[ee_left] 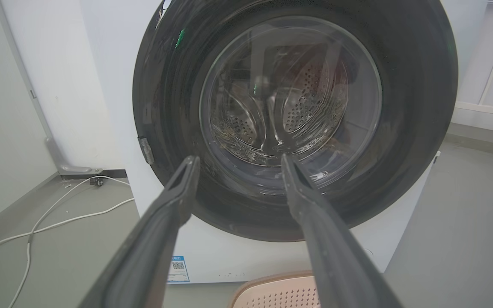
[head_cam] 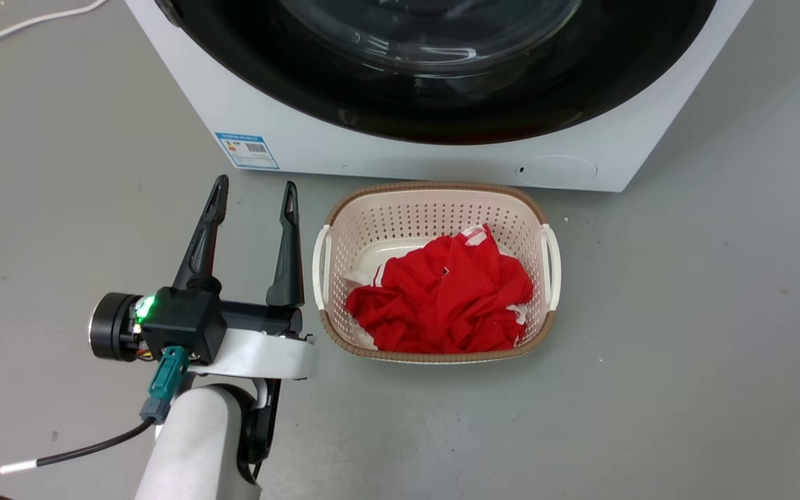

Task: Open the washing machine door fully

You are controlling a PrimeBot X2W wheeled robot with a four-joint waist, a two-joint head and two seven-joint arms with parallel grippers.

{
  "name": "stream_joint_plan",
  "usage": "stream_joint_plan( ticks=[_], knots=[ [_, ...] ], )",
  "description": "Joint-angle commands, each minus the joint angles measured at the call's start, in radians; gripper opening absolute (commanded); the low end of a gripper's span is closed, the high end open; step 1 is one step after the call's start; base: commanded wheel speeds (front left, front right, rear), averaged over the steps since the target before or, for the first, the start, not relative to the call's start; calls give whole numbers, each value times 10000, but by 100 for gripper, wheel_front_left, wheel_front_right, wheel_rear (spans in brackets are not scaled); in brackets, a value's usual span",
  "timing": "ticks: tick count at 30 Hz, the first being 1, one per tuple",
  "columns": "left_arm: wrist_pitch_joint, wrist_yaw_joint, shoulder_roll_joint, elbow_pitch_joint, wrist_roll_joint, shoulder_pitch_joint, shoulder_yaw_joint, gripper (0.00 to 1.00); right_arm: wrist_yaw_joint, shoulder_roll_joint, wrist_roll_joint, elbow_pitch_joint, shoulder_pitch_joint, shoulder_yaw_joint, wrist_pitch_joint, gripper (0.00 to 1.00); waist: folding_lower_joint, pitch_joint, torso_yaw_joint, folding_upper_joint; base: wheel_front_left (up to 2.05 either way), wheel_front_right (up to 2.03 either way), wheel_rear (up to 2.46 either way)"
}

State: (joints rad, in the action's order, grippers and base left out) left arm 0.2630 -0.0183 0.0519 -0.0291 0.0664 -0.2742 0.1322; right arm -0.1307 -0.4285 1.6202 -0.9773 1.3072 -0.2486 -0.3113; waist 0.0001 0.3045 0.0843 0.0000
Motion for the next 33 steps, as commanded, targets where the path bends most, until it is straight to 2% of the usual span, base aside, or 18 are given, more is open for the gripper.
stream_joint_plan(
  ticks=[1, 10, 16, 22, 33],
  knots=[
    [27, -53, -14, 80, 35, -193, 27, 100, 0, 32, -163, -324, 396, -186, -134, 0, -1, 152, 68, 0, 0, 0, 0],
    [27, -87, -18, 304, 26, -448, 107, 100, 0, 601, -1367, -1880, 2170, -1461, -1096, 0, -1, 760, 267, 0, 0, 0, 0],
    [27, -179, -20, 411, 99, -589, 244, 100, 1, 736, -1723, -2407, 2691, -1758, -1253, 0, -1, 1036, 381, 0, 0, 0, 0],
    [27, -240, -20, 435, 163, -665, 364, 100, 1, 820, -1874, -2685, 2863, -1888, -1578, 0, -1, 1262, 437, 0, 0, 0, 0],
    [27, -340, -21, 361, 241, -836, 412, 100, 0, 732, -1262, -2186, 2473, -1587, -3210, 0, -1, 1348, 365, 0, 0, 0, 0]
  ],
)
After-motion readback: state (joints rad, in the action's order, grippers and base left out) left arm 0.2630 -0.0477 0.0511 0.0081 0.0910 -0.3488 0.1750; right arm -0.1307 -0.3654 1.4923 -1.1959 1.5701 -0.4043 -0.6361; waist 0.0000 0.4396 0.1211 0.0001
